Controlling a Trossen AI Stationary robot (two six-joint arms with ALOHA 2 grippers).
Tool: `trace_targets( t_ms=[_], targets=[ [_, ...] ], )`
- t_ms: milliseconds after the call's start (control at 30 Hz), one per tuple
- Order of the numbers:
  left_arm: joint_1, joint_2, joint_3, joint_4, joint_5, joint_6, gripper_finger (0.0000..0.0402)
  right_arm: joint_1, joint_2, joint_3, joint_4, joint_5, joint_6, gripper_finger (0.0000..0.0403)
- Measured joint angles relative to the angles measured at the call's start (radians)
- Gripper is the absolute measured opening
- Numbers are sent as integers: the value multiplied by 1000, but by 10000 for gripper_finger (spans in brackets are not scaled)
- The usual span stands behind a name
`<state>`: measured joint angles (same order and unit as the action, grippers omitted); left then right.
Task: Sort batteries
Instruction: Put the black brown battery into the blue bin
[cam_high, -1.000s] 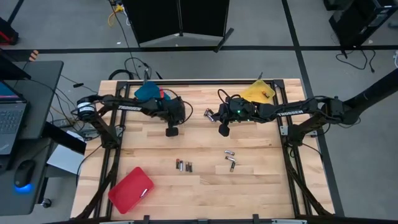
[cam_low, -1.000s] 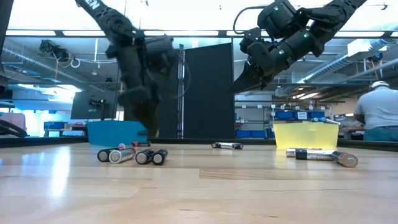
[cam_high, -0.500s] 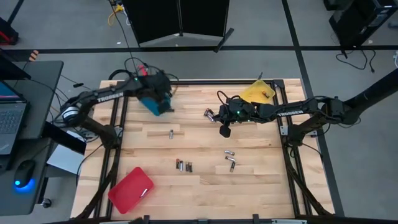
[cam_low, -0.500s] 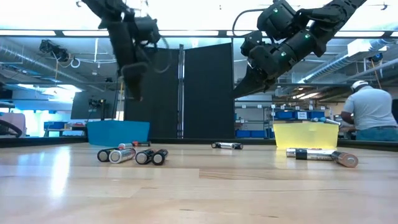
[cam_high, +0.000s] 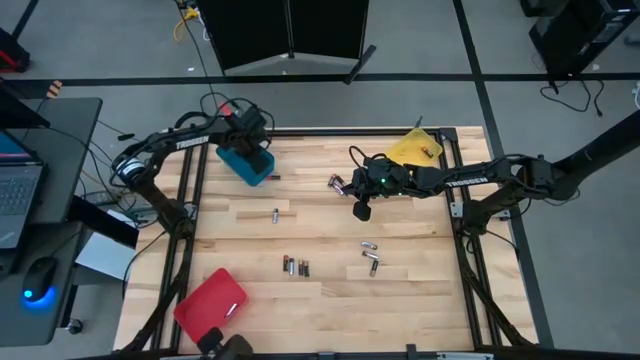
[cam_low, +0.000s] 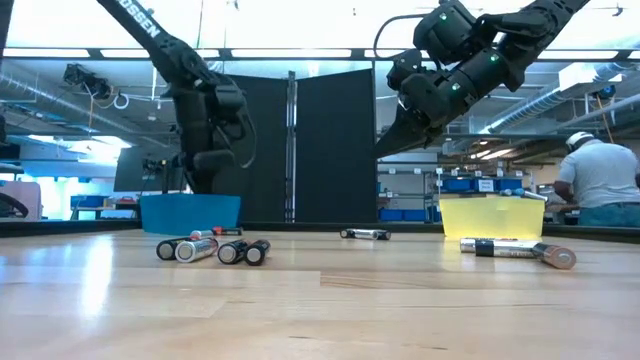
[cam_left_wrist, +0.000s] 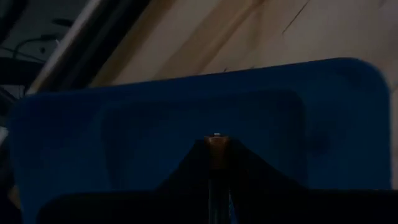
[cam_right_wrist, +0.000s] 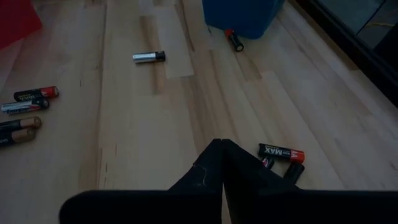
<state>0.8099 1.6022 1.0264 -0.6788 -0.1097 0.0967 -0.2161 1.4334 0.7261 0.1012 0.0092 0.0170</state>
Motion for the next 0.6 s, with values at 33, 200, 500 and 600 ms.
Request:
trace_targets(
  t_ms=[33,200,500,600],
  targets=[
    [0,10,0,2,0,-1,39,0,0,0,0,0,0,14],
    [3,60,0,37,-28,-22,39,0,0,0,0,1,2,21],
    [3,142,0,60,-30,-47,40,1,0,0,0,1,0,17],
    [2,136,0,56,-30,-45,75,1,0,0,0,0,0,31]
  ],
)
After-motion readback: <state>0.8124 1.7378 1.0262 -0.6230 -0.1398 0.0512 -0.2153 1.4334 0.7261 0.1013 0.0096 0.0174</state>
